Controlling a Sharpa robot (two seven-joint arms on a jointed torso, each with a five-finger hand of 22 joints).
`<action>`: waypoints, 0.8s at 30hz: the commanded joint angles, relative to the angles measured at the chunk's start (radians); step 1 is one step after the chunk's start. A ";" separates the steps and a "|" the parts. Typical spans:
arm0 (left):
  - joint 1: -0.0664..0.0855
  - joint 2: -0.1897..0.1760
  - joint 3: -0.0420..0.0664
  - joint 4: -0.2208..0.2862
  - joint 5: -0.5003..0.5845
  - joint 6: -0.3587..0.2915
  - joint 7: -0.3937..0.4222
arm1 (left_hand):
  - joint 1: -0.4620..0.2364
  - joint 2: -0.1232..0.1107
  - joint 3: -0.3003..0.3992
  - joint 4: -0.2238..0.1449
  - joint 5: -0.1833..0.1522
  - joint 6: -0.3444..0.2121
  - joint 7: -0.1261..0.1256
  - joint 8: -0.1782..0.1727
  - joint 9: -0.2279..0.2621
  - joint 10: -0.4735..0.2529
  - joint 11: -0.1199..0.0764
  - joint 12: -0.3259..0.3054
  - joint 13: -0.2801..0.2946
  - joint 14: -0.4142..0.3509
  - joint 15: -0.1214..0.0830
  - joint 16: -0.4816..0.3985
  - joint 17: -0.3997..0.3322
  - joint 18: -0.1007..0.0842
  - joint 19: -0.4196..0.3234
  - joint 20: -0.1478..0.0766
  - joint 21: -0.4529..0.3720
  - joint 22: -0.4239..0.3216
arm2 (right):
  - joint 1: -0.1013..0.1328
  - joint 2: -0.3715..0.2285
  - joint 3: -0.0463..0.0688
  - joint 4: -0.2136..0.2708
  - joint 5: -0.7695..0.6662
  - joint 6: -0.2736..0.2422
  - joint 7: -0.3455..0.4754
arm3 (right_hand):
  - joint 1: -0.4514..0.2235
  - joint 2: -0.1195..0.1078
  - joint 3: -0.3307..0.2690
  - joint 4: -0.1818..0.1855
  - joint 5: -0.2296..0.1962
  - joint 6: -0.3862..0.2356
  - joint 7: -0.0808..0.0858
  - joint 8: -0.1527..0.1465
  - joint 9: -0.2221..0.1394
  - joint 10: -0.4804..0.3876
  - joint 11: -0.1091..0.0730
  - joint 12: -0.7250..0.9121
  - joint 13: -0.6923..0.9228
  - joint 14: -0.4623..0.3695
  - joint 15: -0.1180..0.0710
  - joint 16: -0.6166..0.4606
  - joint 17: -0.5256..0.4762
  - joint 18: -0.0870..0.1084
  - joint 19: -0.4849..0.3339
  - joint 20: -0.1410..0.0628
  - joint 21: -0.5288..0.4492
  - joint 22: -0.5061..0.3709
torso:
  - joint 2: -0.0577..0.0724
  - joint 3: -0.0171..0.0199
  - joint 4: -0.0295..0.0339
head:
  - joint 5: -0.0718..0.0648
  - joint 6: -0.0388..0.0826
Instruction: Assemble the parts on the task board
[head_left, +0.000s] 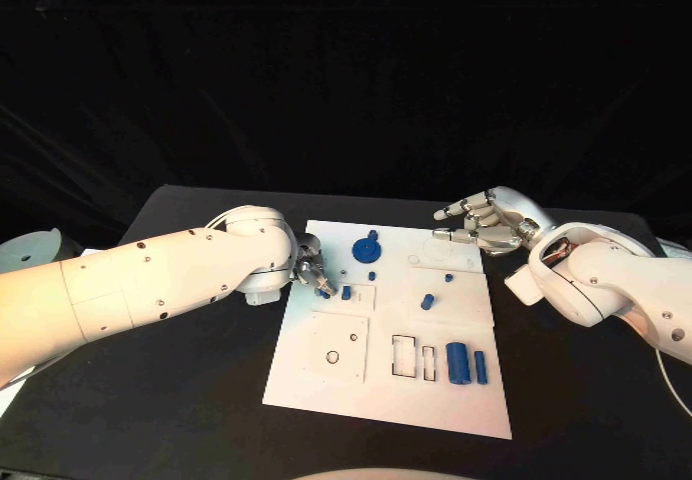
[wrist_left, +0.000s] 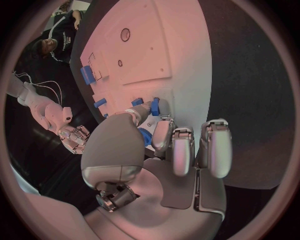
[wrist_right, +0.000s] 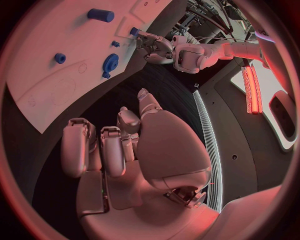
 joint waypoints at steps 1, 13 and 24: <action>-0.010 0.004 -0.008 -0.003 -0.003 0.029 -0.049 | -0.013 0.002 -0.010 0.002 -0.003 -0.001 -0.004 -0.007 -0.001 0.006 -0.004 0.004 0.001 0.104 -0.001 0.003 0.263 -0.006 0.078 -0.004 0.006 0.209 | -0.001 0.000 0.000 0.002 -0.008 0.010 0.003 | -0.012 0.001 -0.004 0.001 0.004 0.006 -0.002 0.000 0.001 -0.004 -0.001 0.001 0.000 0.080 -0.008 -0.007 0.166 0.015 -0.004 -0.002 -0.005 -0.001 | 0.000 -0.0002 -0.0004 | 0.000 0.001; -0.014 -0.005 -0.008 0.013 0.008 -0.069 -0.027 | 0.051 0.053 0.044 -0.038 0.015 -0.005 -0.005 -0.012 -0.005 0.007 -0.006 0.005 0.004 0.104 -0.003 0.003 0.263 -0.006 0.079 -0.007 0.006 0.210 | -0.001 0.000 0.000 0.001 -0.009 0.010 0.003 | -0.012 0.001 -0.004 0.001 0.004 0.006 -0.002 0.000 0.001 -0.004 -0.001 0.001 0.000 0.080 -0.008 -0.007 0.166 0.015 -0.004 -0.002 -0.005 -0.001 | 0.001 -0.0008 -0.0002 | -0.003 0.003; -0.016 -0.016 -0.008 0.032 0.030 -0.147 -0.008 | 0.048 0.048 0.054 -0.043 0.017 -0.003 -0.004 -0.010 -0.004 0.011 -0.005 0.008 0.008 0.104 -0.001 0.003 0.263 -0.008 0.081 -0.006 0.010 0.214 | -0.001 -0.001 0.000 0.001 -0.011 0.010 0.003 | -0.012 0.001 -0.004 0.001 0.004 0.006 -0.002 0.000 0.001 -0.004 -0.001 0.001 0.000 0.080 -0.008 -0.007 0.166 0.015 -0.004 -0.002 -0.005 -0.001 | 0.000 -0.0003 -0.0003 | 0.000 0.001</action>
